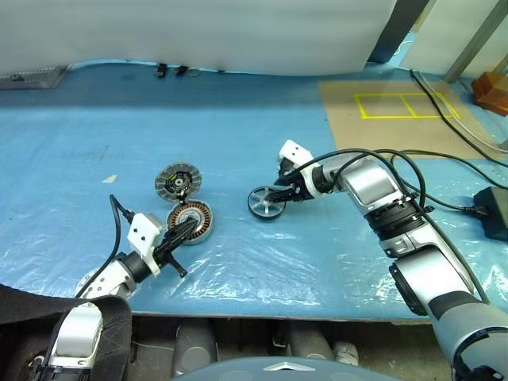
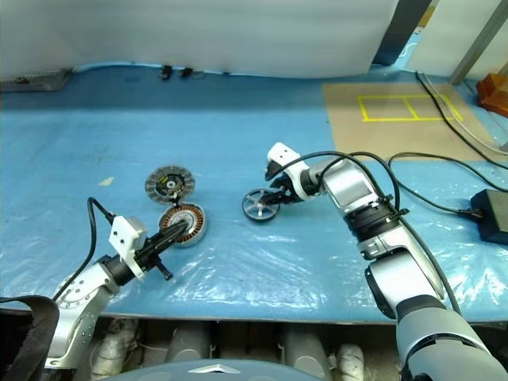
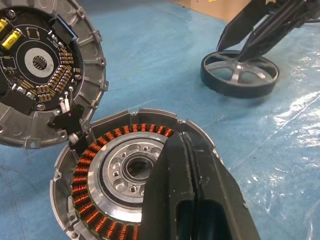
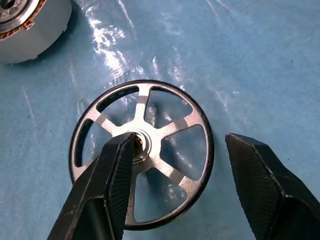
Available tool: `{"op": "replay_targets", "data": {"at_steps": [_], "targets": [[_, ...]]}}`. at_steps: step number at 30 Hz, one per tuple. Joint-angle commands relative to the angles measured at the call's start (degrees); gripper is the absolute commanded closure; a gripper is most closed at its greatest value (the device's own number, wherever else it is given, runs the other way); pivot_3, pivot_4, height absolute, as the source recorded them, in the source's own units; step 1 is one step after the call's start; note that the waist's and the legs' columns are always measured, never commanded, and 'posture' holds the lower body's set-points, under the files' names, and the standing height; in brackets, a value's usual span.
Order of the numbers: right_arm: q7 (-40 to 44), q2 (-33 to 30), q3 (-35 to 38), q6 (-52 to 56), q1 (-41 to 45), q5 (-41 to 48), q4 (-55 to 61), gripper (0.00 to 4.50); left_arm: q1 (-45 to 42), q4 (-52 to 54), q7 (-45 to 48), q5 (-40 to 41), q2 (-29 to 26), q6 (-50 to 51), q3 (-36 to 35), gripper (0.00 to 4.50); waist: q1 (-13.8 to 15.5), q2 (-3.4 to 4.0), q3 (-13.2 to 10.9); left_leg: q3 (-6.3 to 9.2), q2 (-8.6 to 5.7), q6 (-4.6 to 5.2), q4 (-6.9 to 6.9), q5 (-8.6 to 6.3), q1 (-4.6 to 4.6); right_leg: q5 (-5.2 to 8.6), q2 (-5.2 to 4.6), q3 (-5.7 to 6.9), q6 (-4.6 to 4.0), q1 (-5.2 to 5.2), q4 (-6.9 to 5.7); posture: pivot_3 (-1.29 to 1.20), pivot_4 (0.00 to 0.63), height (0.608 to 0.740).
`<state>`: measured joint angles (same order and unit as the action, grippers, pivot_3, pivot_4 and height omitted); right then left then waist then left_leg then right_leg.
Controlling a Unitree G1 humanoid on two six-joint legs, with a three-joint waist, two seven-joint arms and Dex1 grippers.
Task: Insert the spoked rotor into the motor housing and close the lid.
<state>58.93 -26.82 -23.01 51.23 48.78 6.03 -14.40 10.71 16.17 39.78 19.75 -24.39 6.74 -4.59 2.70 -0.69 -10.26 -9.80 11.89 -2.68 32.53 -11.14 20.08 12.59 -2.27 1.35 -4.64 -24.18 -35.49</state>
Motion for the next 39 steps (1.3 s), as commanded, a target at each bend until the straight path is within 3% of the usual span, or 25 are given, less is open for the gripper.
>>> {"op": "replay_targets", "data": {"at_steps": [1,7,16,31,39], "targets": [[0.89,-0.02,-0.04,2.45,-0.14,1.48,3.34,1.54,-0.18,1.08,-0.13,0.17,-0.14,-0.6,-0.08,4.5,0.01,0.0,0.0,0.0,0.0,0.0,0.01,0.0,0.0,0.0,0.0,0.0,0.0,0.0,0.0,0.0,0.15,0.74],[0.53,0.04,-0.06,2.81,0.1,1.47,3.29,1.54,0.17,1.71,-0.45,0.28,-0.28,-0.26,-0.34,4.5,0.03,0.0,0.0,0.0,0.0,0.0,0.02,0.0,0.0,0.0,-0.01,0.0,0.0,0.0,-0.01,0.0,0.15,0.74],[-1.19,-1.92,-1.82,-6.32,0.97,-3.94,0.01,1.54,-0.79,1.32,-0.36,0.53,-0.59,0.02,-0.35,4.5,0.05,0.0,0.0,0.0,0.0,0.0,0.07,0.0,0.0,0.0,-0.01,0.0,0.0,0.02,-0.04,0.0,0.15,0.74],[1.12,-0.5,0.26,2.36,0.57,1.82,5.99,1.54,-1.38,0.54,0.17,0.43,-0.76,0.38,-0.18,4.5,0.01,0.0,0.0,0.0,0.01,0.0,0.1,0.0,0.0,0.0,0.0,0.0,0.0,0.01,-0.08,0.0,0.15,0.74],[-1.94,-1.7,-1.19,-6.13,1.05,-3.29,3.25,1.54,-1.12,0.29,0.47,0.6,-0.94,0.28,-0.5,4.5,0.02,0.0,0.0,0.0,0.0,-0.01,0.11,0.0,0.01,0.0,-0.01,0.0,0.0,0.01,-0.08,0.0,0.15,0.74]]}}
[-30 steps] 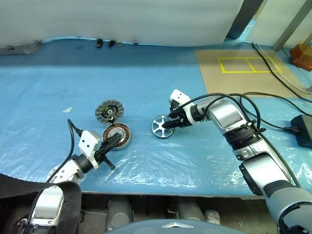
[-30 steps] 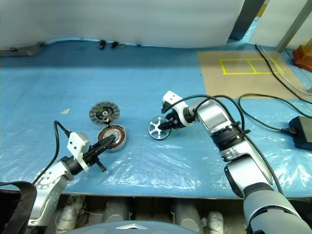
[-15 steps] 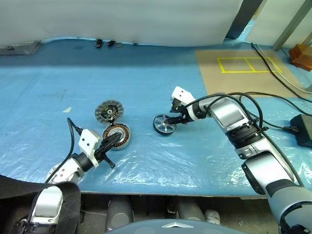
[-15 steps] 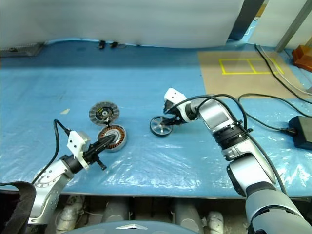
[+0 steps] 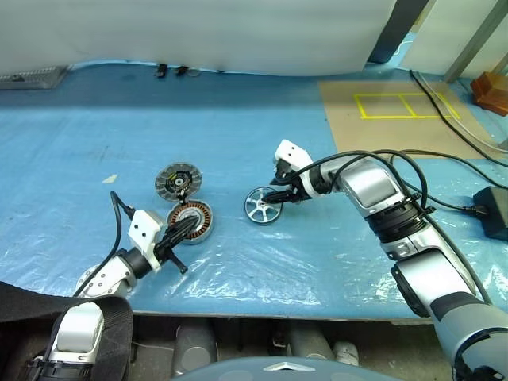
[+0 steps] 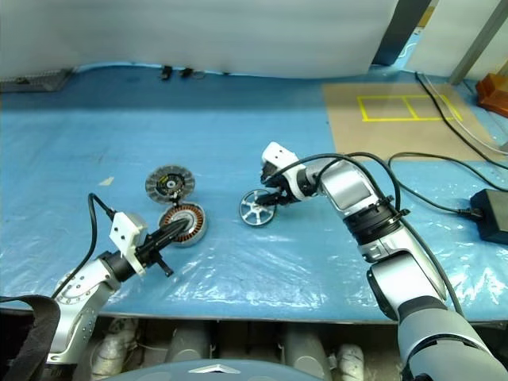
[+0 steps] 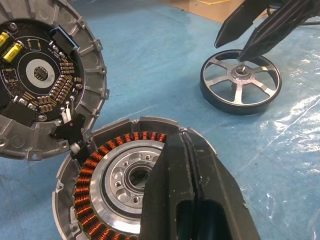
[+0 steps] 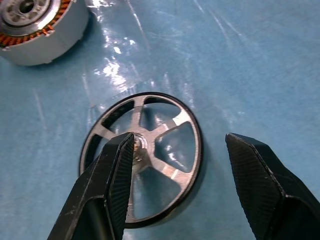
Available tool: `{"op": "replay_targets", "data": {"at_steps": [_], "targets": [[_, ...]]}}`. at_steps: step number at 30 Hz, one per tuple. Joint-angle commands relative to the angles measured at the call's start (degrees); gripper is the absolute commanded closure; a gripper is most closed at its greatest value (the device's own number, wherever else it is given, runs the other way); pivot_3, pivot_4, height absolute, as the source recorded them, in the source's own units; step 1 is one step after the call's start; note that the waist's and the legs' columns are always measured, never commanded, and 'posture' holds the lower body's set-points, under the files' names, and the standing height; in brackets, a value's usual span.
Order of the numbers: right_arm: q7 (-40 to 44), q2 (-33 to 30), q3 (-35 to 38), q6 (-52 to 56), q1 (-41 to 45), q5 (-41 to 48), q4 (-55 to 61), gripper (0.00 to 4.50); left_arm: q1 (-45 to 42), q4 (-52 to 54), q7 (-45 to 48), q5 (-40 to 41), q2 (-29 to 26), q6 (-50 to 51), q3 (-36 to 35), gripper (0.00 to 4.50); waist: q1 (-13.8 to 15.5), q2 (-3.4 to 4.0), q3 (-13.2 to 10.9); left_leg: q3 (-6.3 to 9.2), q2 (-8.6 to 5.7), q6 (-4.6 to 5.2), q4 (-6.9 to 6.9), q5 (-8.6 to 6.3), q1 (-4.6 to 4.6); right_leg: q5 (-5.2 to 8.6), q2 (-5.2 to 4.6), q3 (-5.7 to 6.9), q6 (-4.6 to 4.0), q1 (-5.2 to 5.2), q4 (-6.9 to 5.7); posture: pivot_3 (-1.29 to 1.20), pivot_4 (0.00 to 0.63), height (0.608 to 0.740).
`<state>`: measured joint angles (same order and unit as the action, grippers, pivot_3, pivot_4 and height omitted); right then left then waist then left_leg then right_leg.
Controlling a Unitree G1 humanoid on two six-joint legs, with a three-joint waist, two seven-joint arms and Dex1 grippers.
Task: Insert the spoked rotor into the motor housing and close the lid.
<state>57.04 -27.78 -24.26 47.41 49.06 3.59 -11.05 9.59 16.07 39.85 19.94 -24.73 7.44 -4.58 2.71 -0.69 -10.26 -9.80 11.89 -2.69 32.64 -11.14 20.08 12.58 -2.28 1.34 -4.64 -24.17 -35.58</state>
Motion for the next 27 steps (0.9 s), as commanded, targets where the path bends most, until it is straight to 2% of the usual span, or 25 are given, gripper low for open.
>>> {"op": "replay_targets", "data": {"at_steps": [1,8,12,17,27], "targets": [[0.22,-0.7,0.35,-2.41,0.79,-0.7,-0.02,1.54,-0.12,0.2,0.46,0.4,-0.59,-0.47,-0.46,4.5,0.0,0.0,0.0,0.0,0.0,0.0,0.0,0.0,0.0,0.0,0.0,0.0,0.0,0.0,0.0,0.0,0.15,0.74],[2.95,0.97,4.34,5.55,1.8,6.09,5.84,1.54,-0.95,-0.96,1.22,0.31,-0.76,-0.76,-0.4,4.5,-0.05,0.0,0.0,0.0,0.01,0.01,0.0,0.0,0.0,0.0,0.01,0.0,0.0,-0.01,-0.03,0.0,0.15,0.74],[2.27,0.98,3.8,6.98,1.3,6.92,8.07,1.54,-1.14,-1.5,1.49,0.2,-0.65,-1.11,-0.53,4.5,0.04,0.0,0.0,0.0,0.01,0.01,0.02,0.0,-0.01,0.0,0.0,0.0,0.0,-0.01,-0.06,0.0,0.15,0.74],[1.2,0.11,-0.48,4.89,-0.79,4.09,8.03,1.54,-1.11,-1.96,1.64,0.23,-0.54,-1.48,-0.57,4.5,0.06,0.0,0.0,0.01,0.01,0.0,0.04,0.0,-0.01,0.0,0.0,0.0,0.0,0.0,-0.07,0.0,0.15,0.74],[-0.19,-0.12,-2.99,1.14,-1.54,1.56,4.96,1.54,-0.83,-1.54,1.43,0.36,-0.47,-1.46,-0.53,4.5,0.01,0.0,0.0,0.01,0.0,0.0,0.05,0.0,-0.01,0.0,0.0,0.0,0.0,0.0,-0.07,0.0,0.15,0.74]]}}
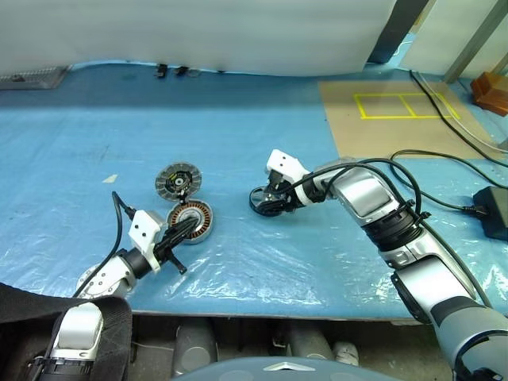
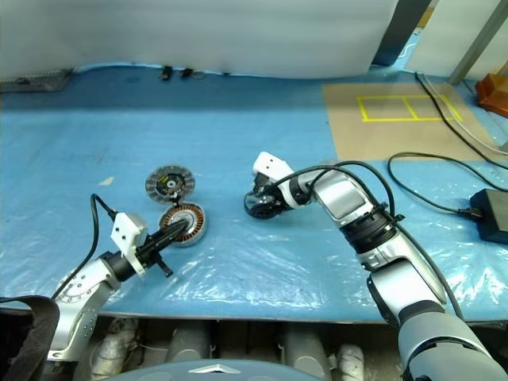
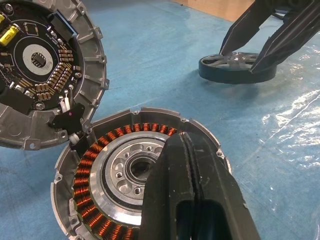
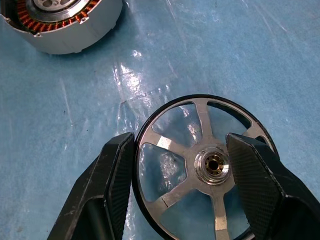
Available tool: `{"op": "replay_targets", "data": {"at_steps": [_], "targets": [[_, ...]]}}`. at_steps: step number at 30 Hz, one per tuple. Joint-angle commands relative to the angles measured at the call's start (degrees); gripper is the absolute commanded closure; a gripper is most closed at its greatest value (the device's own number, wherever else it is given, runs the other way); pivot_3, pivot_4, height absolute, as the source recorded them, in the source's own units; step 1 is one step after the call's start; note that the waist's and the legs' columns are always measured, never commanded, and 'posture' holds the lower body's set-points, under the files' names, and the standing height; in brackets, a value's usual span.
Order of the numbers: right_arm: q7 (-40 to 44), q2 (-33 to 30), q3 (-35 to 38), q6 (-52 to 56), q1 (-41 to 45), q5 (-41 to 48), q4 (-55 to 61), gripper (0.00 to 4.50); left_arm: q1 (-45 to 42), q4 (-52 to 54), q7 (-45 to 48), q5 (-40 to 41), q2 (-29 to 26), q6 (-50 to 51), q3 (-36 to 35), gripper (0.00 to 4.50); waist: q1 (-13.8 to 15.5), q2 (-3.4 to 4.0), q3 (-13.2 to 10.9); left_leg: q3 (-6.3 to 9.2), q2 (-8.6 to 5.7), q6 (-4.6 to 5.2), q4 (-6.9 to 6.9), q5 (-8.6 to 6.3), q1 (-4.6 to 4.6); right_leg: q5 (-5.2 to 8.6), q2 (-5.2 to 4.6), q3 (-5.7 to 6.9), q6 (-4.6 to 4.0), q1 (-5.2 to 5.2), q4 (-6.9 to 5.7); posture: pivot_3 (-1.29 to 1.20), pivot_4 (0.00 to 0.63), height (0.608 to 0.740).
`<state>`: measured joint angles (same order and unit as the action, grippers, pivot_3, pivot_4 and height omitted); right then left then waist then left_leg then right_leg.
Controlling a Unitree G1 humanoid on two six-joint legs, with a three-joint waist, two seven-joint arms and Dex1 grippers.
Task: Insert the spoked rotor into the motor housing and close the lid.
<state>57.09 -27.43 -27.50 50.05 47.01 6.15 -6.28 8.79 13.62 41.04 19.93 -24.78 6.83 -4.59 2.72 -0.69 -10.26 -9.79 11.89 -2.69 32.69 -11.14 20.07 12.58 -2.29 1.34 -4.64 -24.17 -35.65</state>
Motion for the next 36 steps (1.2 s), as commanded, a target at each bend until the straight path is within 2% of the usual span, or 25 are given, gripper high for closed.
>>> {"op": "replay_targets", "data": {"at_steps": [1,10,17,21,36], "targets": [[-0.25,-0.36,0.37,-1.66,0.72,-0.97,0.03,1.54,-0.04,0.94,0.19,0.4,-0.41,-0.78,-0.53,4.5,0.01,0.0,0.0,0.0,0.0,0.0,0.0,0.0,0.0,0.0,0.0,0.0,0.0,0.0,0.0,0.0,0.15,0.74],[1.6,0.79,5.53,3.78,4.02,4.4,1.54,1.54,0.38,2.03,-0.23,0.55,-0.51,0.08,-0.51,4.5,-0.03,0.0,0.0,0.0,0.0,0.0,0.01,0.0,0.0,0.0,0.0,0.0,0.0,0.0,-0.02,0.0,0.15,0.74],[1.21,-0.53,3.4,0.09,3.85,1.53,-1.05,1.54,0.0,1.54,-0.16,0.51,-0.47,0.13,-0.56,4.5,0.03,0.0,0.0,0.0,0.0,0.0,0.0,0.0,0.01,0.0,0.0,0.0,0.0,0.0,-0.01,0.0,0.15,0.74],[1.94,-1.06,1.89,-1.19,2.7,0.68,-1.3,2.4,0.14,1.28,-0.19,0.43,-0.4,-0.08,-0.67,4.5,-0.02,0.0,0.0,0.0,0.0,0.0,0.0,0.0,0.01,0.0,0.0,0.0,0.0,0.0,-0.01,0.0,0.15,0.74],[1.73,-1.49,0.06,-4.3,1.42,-2.79,-4.48,2.4,0.77,1.0,-0.14,0.28,-0.08,-0.61,-0.46,4.5,-0.01,0.0,0.0,0.0,0.0,0.0,0.01,0.0,0.01,0.0,0.0,0.0,0.0,0.0,-0.01,0.0,0.15,0.74]]}}
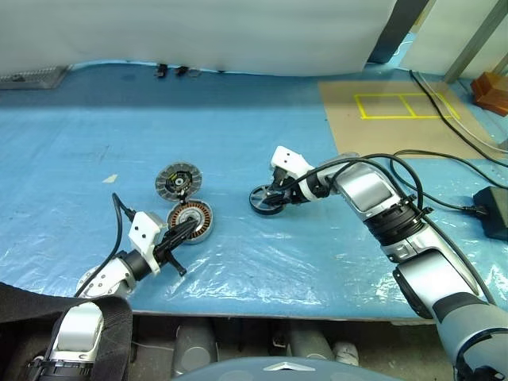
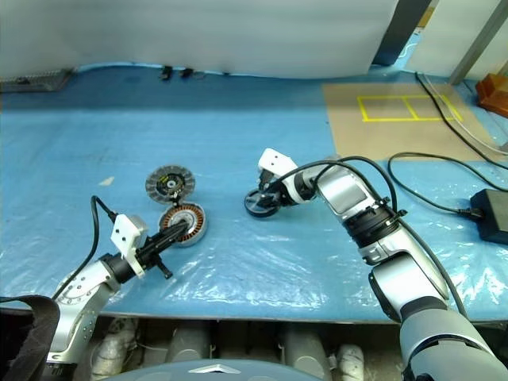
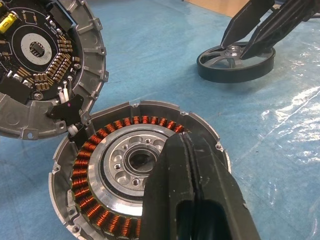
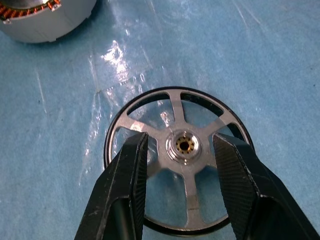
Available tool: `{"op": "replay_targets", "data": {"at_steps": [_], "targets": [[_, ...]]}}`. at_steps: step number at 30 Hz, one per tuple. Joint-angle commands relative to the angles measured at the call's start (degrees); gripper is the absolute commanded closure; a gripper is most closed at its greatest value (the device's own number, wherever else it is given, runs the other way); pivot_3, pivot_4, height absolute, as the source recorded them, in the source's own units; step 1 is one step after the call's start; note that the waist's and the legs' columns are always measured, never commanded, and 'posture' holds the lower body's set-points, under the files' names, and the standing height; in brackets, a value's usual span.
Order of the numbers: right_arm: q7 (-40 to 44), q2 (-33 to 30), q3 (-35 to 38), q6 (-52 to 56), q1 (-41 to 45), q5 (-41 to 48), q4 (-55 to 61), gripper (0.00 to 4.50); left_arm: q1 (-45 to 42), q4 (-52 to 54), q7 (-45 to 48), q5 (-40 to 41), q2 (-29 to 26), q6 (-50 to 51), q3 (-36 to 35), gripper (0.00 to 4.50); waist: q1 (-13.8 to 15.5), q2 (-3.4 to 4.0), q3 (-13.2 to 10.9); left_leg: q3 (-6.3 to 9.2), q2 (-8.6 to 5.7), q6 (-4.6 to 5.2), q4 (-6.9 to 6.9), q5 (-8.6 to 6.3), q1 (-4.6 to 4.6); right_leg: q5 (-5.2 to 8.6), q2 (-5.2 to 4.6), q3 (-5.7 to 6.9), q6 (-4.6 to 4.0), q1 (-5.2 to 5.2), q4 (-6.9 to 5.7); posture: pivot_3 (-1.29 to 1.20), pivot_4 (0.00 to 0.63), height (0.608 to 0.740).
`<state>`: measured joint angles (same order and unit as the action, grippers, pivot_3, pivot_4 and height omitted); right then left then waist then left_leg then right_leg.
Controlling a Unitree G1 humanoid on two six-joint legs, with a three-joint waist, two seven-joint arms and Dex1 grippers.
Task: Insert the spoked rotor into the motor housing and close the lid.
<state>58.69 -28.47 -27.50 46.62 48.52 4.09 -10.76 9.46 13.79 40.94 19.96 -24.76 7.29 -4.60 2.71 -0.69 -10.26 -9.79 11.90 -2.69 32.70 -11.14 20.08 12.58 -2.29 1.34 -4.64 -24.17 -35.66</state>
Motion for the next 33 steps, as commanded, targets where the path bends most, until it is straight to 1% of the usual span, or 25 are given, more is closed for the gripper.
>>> {"op": "replay_targets", "data": {"at_steps": [1,11,15,24,28,29,33], "targets": [[0.13,-0.42,-0.11,-1.08,-0.32,-1.04,-0.25,2.4,0.12,0.83,-0.02,0.29,-0.09,-1.06,-0.44,4.5,0.0,0.0,0.0,0.0,0.0,0.0,0.0,0.0,0.0,0.0,0.0,0.0,0.0,0.0,0.0,0.0,0.15,0.74],[1.28,-1.04,-3.01,-3.19,-1.06,-4.38,-2.1,2.4,0.47,1.78,-0.3,0.52,-0.41,-0.73,-1.05,4.5,0.0,-0.02,0.01,0.0,0.0,0.01,0.06,-0.01,-0.1,0.0,-0.01,0.0,0.0,0.11,-0.04,0.0,0.15,0.74],[2.97,-2.52,-4.55,-4.02,-1.09,-6.0,-2.27,2.4,0.87,2.13,-0.62,0.55,-0.28,-0.85,-1.19,4.5,0.0,-0.03,0.03,0.01,0.01,0.03,0.07,-0.02,-0.15,0.0,0.0,0.0,0.0,0.22,-0.03,0.0,0.15,0.74],[3.39,-1.99,-3.53,-3.78,-1.13,-6.39,-2.9,2.4,1.29,2.39,-0.77,0.68,-0.24,-0.95,-1.11,4.5,0.22,-0.06,0.05,0.01,0.0,0.2,0.08,-0.12,-0.2,0.0,-0.02,0.0,0.0,0.24,-0.02,0.0,0.15,0.74],[3.4,-1.7,-2.82,-4.0,-0.82,-6.23,-2.88,3.2,1.4,3.89,-1.29,0.95,-0.41,-0.68,-1.69,4.5,0.17,-0.17,0.12,0.01,0.01,0.22,0.08,-0.13,-0.2,0.0,-0.02,0.0,0.0,0.29,-0.03,0.0,0.15,0.74],[3.43,-1.63,-2.6,-4.01,-0.64,-6.16,-2.75,3.29,1.64,4.52,-1.45,1.18,-0.49,-0.58,-2.0,4.5,0.15,-0.17,0.12,0.02,0.02,0.22,0.08,-0.13,-0.22,0.0,-0.01,0.0,0.01,0.33,-0.03,0.0,0.15,0.74],[3.76,-1.48,-0.7,-4.25,0.97,-5.04,-1.46,3.29,4.53,8.13,-1.74,2.84,-0.88,0.03,-3.94,4.5,0.05,-0.18,0.12,0.02,0.01,0.22,0.09,-0.13,-0.3,0.0,-0.02,0.0,0.01,0.34,-0.02,0.0,0.15,0.74]]}}
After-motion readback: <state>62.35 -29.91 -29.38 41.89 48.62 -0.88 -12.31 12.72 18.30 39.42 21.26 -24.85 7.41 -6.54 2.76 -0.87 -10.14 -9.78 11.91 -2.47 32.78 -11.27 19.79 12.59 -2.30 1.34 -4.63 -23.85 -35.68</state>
